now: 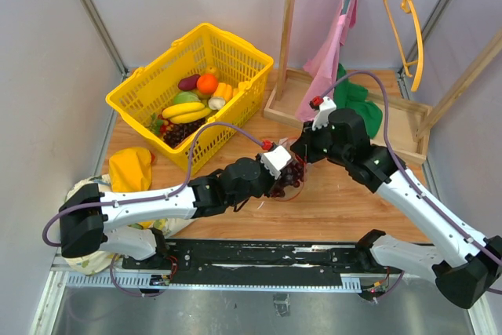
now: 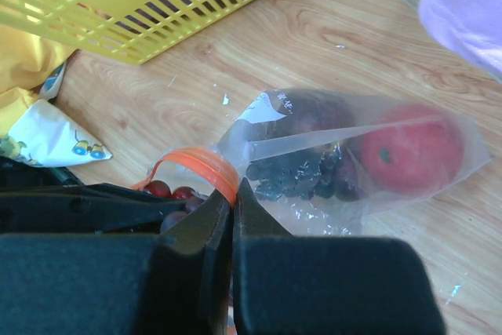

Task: Place the food in the zip-top bag and seal the zipper
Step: Place the fake fruit in the zipper food storage bag.

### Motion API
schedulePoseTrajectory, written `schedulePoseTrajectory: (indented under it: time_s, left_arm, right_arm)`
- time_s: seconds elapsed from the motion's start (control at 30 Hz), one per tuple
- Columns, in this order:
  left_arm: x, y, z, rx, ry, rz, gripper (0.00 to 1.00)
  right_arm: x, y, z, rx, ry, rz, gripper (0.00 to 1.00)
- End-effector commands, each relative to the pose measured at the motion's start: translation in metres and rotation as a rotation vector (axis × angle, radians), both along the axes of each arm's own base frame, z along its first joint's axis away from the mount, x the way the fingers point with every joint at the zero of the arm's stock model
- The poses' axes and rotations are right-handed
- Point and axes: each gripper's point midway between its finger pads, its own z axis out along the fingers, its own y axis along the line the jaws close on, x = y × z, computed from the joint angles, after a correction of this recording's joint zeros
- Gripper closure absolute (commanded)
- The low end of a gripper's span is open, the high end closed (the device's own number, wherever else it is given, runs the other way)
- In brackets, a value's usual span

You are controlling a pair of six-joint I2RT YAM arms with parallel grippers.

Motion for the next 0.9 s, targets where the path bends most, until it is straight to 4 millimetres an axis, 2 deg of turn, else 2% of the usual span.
schedulePoseTrajectory:
  time_s: [0.0,0.17,0.33,0.43,0.67,0.8,0.87]
  left_arm:
    - [-0.013,-0.031,0.035,-0.091,-0.077,-0.160,1.00]
    - [-0.003,-0.041,0.043,-0.114,-0.104,-0.132,1.00]
    - [0.011,-0.040,0.045,-0.136,-0.122,-0.047,1.00]
    - [0.029,-0.028,0.031,-0.087,-0.120,0.085,1.00]
    - [0.055,0.001,-0.014,-0.062,-0.025,0.275,1.00]
    - [0.057,-0.006,-0.039,-0.027,0.020,0.260,1.00]
    - [0.056,-0.015,-0.044,-0.024,0.045,0.241,0.97]
  right_arm:
    - [0.001,0.015,0.007,0.077,0.009,0.049,0.99]
    - [-0.005,0.023,0.005,0.092,0.040,0.100,0.99]
    - [-0.014,0.028,0.002,0.104,0.078,0.143,0.99]
    - [-0.017,0.028,0.005,0.110,0.080,0.151,0.99]
    - [-0.018,0.021,0.017,0.107,0.045,0.133,0.99]
    - [-0.019,0.021,0.017,0.112,0.052,0.131,0.99]
    - [-0.018,0.020,0.016,0.110,0.055,0.123,0.99]
